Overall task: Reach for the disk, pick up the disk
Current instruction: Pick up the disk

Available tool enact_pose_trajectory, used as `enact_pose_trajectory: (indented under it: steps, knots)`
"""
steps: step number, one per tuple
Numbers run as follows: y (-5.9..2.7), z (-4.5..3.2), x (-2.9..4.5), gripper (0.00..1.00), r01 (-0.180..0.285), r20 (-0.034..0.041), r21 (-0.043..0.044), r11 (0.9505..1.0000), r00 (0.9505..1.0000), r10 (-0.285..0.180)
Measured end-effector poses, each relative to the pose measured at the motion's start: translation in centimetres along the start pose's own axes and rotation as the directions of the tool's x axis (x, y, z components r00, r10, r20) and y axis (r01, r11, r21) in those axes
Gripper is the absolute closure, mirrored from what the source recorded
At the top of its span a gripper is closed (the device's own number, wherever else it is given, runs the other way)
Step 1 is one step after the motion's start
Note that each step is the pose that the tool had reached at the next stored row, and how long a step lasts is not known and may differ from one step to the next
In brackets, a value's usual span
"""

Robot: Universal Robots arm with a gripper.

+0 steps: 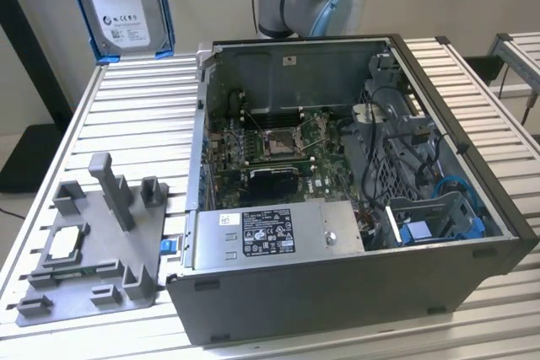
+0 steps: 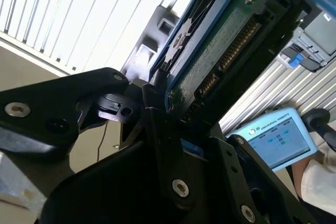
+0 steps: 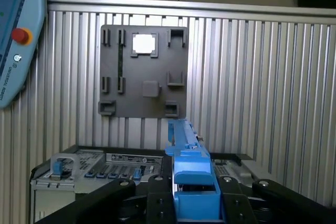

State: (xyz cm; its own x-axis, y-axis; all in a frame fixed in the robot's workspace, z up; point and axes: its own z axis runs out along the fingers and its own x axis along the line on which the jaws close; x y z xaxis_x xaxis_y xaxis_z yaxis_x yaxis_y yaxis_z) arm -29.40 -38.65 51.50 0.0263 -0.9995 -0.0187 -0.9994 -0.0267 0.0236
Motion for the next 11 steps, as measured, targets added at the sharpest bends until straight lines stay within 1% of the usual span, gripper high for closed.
enact_pose_trajectory:
  steps: [11]
  knots:
    - [-2.37,-0.06,0.06,1.00,0.002,0.0000,-0.0001,1.0000,1.0000,-0.002]
